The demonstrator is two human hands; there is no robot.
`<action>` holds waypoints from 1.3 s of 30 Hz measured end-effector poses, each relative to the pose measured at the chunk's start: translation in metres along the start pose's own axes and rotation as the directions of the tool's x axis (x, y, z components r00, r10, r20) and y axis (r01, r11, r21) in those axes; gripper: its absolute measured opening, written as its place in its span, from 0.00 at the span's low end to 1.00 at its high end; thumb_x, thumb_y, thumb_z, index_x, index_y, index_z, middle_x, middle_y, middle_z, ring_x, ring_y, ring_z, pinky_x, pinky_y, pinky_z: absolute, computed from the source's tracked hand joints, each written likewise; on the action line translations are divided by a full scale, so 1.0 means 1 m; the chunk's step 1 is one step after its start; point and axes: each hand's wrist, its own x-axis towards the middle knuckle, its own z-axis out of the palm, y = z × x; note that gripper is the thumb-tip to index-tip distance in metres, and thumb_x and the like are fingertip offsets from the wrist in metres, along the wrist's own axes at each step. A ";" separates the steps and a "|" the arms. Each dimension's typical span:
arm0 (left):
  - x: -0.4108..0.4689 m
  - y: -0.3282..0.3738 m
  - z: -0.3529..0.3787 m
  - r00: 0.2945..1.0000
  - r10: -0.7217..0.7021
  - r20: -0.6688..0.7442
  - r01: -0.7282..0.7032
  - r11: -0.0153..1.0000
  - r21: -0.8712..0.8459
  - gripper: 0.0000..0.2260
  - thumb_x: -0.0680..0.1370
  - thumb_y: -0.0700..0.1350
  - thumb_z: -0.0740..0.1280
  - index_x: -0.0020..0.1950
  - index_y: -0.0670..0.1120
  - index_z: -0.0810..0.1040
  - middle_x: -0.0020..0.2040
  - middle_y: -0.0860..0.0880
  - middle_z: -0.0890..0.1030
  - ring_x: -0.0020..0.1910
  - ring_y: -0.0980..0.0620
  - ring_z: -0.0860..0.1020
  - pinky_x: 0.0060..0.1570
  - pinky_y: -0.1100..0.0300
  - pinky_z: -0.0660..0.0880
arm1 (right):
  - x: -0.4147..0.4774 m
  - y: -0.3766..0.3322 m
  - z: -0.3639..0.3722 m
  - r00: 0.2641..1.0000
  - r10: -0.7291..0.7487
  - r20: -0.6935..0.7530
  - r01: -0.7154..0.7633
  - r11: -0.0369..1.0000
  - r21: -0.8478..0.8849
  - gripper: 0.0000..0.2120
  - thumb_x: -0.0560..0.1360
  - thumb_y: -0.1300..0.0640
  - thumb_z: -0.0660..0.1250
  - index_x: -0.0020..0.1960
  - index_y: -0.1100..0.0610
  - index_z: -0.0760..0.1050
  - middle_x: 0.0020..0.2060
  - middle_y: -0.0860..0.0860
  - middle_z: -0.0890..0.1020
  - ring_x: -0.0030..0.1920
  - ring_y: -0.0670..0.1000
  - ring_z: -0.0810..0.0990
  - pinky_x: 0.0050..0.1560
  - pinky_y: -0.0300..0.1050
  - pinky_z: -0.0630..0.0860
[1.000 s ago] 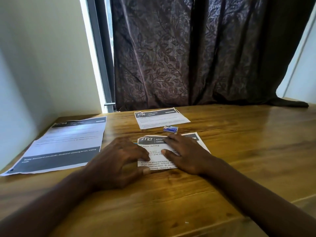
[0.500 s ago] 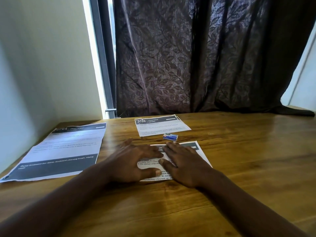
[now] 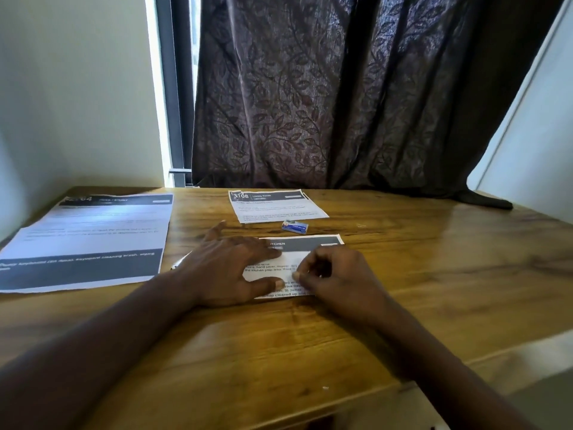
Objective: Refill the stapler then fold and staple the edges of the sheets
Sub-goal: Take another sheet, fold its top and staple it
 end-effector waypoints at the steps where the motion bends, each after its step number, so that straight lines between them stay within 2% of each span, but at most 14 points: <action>1: -0.001 0.001 -0.001 1.000 0.000 -0.002 0.000 1.000 -0.006 0.35 0.73 0.76 0.50 0.79 0.65 0.60 0.79 0.61 0.64 0.79 0.57 0.60 0.79 0.38 0.44 | -0.004 -0.004 0.004 0.999 0.018 0.031 -0.019 0.999 0.034 0.05 0.74 0.49 0.75 0.44 0.49 0.83 0.41 0.43 0.84 0.42 0.42 0.80 0.42 0.37 0.75; 6: 0.000 -0.001 -0.001 1.000 0.011 0.005 -0.011 1.000 -0.025 0.38 0.71 0.77 0.48 0.78 0.64 0.61 0.79 0.60 0.65 0.79 0.56 0.60 0.79 0.37 0.45 | -0.009 -0.005 0.005 0.998 0.056 0.026 -0.055 0.998 -0.019 0.03 0.75 0.50 0.75 0.45 0.49 0.83 0.43 0.44 0.84 0.44 0.42 0.80 0.42 0.38 0.73; 9: 0.000 -0.004 0.002 0.999 0.029 -0.028 -0.030 0.999 -0.026 0.39 0.71 0.79 0.46 0.78 0.64 0.62 0.78 0.60 0.66 0.79 0.58 0.61 0.79 0.37 0.46 | -0.013 0.013 -0.010 0.995 0.098 -0.036 -0.101 0.990 -0.102 0.02 0.76 0.51 0.73 0.46 0.47 0.82 0.44 0.42 0.83 0.44 0.41 0.79 0.39 0.36 0.69; 14: 0.001 -0.004 0.001 0.999 0.039 -0.037 -0.039 0.999 -0.009 0.44 0.67 0.81 0.39 0.78 0.64 0.62 0.78 0.63 0.65 0.79 0.59 0.61 0.78 0.38 0.48 | -0.023 0.055 -0.045 0.960 0.216 -0.179 -0.253 0.942 -0.222 0.02 0.76 0.47 0.73 0.46 0.45 0.82 0.43 0.40 0.83 0.44 0.41 0.79 0.37 0.40 0.71; 18: 0.000 -0.001 0.001 0.999 0.036 -0.031 -0.036 0.999 -0.008 0.46 0.65 0.82 0.36 0.77 0.65 0.62 0.78 0.64 0.65 0.79 0.59 0.61 0.79 0.39 0.48 | -0.026 0.072 -0.060 0.947 0.245 -0.206 -0.293 0.923 -0.250 0.02 0.76 0.49 0.74 0.44 0.45 0.83 0.41 0.41 0.84 0.44 0.42 0.80 0.39 0.42 0.74; 20: 0.000 -0.001 0.001 0.999 0.036 -0.028 -0.036 0.999 -0.003 0.45 0.66 0.81 0.37 0.77 0.65 0.62 0.78 0.63 0.65 0.78 0.59 0.61 0.79 0.39 0.48 | -0.022 0.071 -0.060 0.956 0.193 -0.222 -0.246 0.938 -0.242 0.02 0.76 0.52 0.73 0.45 0.45 0.83 0.41 0.41 0.84 0.43 0.42 0.80 0.39 0.41 0.73; 23: 0.000 -0.001 0.000 0.999 0.034 -0.016 -0.034 0.999 0.003 0.44 0.67 0.81 0.39 0.78 0.64 0.62 0.78 0.63 0.65 0.79 0.59 0.61 0.78 0.39 0.48 | -0.005 0.052 -0.045 0.965 0.013 -0.260 -0.059 0.984 -0.168 0.03 0.78 0.56 0.70 0.48 0.50 0.84 0.42 0.44 0.85 0.43 0.43 0.81 0.42 0.39 0.75; 27: -0.001 0.001 -0.004 1.000 0.019 0.024 -0.020 1.000 0.017 0.41 0.68 0.80 0.41 0.78 0.65 0.61 0.80 0.61 0.63 0.80 0.57 0.60 0.78 0.37 0.47 | 0.040 0.011 -0.010 0.983 -0.065 -0.173 0.068 0.998 0.009 0.05 0.78 0.54 0.70 0.49 0.51 0.85 0.40 0.44 0.84 0.40 0.42 0.81 0.40 0.38 0.76; 33: -0.002 0.006 -0.011 0.998 0.045 0.050 -0.048 0.997 0.066 0.34 0.75 0.74 0.47 0.80 0.65 0.55 0.81 0.61 0.58 0.81 0.57 0.57 0.78 0.35 0.40 | 0.078 -0.005 0.033 0.997 -0.069 -0.037 0.063 0.987 -0.148 0.12 0.80 0.51 0.65 0.61 0.48 0.83 0.53 0.49 0.87 0.51 0.50 0.82 0.49 0.44 0.76; 39: -0.003 0.013 -0.005 0.987 0.001 0.160 -0.028 0.985 0.168 0.38 0.77 0.72 0.41 0.83 0.56 0.43 0.84 0.50 0.50 0.83 0.52 0.50 0.76 0.34 0.35 | 0.075 0.002 0.039 0.994 -0.104 -0.035 0.094 0.970 -0.223 0.15 0.81 0.51 0.63 0.65 0.46 0.81 0.57 0.48 0.86 0.57 0.51 0.82 0.55 0.45 0.75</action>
